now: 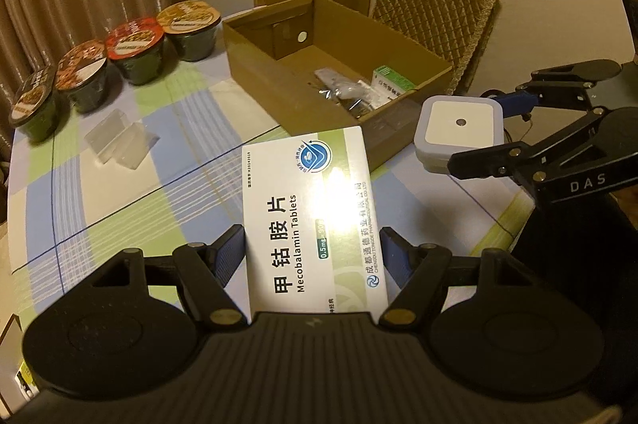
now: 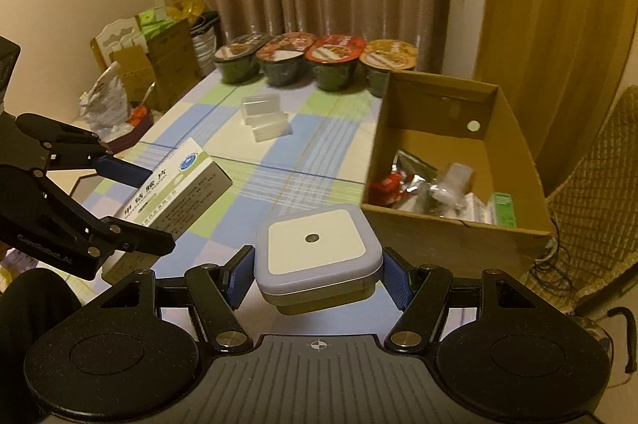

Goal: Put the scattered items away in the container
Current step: 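Carry the Mecobalamin box and night light with both tools toward the cardboard box, then lower the Mecobalamin box with the left tool while the right tool lowers the night light into the box, then open the left tool releasing the Mecobalamin box while the right tool releases the night light, then withdraw both tools from the box toward the two clear plastic containers, then grasp one clear plastic container with the left tool while the right tool grasps the other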

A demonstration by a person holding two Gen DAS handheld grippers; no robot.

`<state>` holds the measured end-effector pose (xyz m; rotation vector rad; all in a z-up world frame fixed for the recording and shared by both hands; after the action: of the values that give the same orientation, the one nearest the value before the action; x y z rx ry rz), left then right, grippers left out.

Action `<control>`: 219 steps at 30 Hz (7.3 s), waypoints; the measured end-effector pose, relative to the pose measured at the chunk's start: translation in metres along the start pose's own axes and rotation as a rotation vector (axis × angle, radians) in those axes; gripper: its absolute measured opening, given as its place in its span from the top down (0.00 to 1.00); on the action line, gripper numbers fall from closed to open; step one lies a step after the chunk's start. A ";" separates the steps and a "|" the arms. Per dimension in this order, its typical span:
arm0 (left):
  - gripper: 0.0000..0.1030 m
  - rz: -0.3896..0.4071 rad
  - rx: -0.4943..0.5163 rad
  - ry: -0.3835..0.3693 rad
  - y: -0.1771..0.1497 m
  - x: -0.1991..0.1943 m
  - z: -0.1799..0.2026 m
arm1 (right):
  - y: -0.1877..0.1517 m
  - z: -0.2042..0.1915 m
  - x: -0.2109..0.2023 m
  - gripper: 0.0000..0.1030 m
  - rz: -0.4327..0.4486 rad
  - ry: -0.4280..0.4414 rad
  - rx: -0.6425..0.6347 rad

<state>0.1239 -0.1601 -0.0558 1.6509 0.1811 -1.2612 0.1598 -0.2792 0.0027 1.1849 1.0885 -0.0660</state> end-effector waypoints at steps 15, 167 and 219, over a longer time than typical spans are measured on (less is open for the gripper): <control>0.34 0.016 -0.007 -0.026 0.029 0.015 0.019 | 0.003 0.033 -0.009 0.33 0.022 -0.041 0.064; 0.24 -0.017 0.292 0.170 0.037 0.122 -0.303 | 0.154 -0.078 0.290 0.02 -0.073 0.143 -0.444; 0.75 -0.188 0.684 -0.042 0.004 0.192 -0.284 | 0.111 -0.101 0.372 0.22 -0.296 0.237 -0.685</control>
<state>0.3926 -0.0256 -0.2203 2.2182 -0.1451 -1.6110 0.3512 0.0228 -0.1780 0.4185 1.3447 0.2110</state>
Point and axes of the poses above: each gripper's, at about its wrist camera, not at the fingertips, and x roughly the way its jaws point, z to its right, y to its top, the point moved 9 cm from there along x, roughly the way its jaws point, and after that the axes turned 3 degrees about -x, right-handed, at the moved point
